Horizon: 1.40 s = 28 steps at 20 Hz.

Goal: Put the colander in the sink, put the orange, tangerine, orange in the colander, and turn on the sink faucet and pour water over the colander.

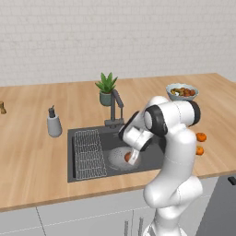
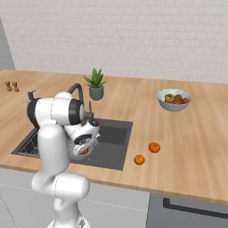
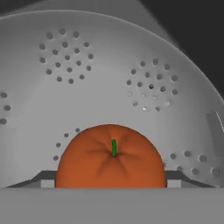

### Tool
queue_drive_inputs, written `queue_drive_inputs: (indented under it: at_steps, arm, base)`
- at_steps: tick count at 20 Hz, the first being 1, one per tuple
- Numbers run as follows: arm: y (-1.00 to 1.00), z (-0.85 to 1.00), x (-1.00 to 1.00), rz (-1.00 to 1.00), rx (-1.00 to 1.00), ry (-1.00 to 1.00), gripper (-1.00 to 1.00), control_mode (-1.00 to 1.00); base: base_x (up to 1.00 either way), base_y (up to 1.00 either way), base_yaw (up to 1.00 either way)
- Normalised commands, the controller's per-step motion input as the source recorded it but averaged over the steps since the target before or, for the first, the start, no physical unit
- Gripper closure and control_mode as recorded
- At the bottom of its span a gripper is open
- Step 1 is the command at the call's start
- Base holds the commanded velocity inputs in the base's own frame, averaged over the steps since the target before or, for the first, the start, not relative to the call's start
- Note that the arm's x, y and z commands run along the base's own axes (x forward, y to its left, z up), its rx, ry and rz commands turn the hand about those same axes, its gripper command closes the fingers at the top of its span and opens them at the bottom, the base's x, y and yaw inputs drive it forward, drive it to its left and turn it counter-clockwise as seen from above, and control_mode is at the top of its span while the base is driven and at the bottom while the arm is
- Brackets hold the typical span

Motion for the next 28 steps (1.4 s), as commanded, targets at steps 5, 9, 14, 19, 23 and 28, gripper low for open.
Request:
queue_drive_inputs:
  at_steps: [5, 9, 14, 19, 23, 28]
  arm:
    - [-0.15, 0.18, -0.23, 0.0, 0.02, -0.03, -1.0, -1.0]
    - [-0.01, 0.66, -0.22, 0.0, 0.0, 0.0, -1.0, -1.0]
    - [0.0, 1.0, -0.02, 0.0, 0.0, 0.01, -1.0, -1.0]
    - [-0.34, 1.0, 0.0, 0.01, -0.01, 0.03, -1.0, -1.0]
    - [-0.61, 0.98, 0.0, 0.2, -0.17, 0.08, -1.0, -1.0]
    - [-0.79, 0.75, -0.05, 0.28, -0.19, 0.03, -1.0, -1.0]
  base:
    - [0.0, 0.0, 0.0]
    - [0.0, 0.0, 0.0]
    - [0.0, 0.0, 0.0]
    - [0.0, 0.0, 0.0]
    - [0.0, 0.0, 0.0]
    - [0.0, 0.0, 0.0]
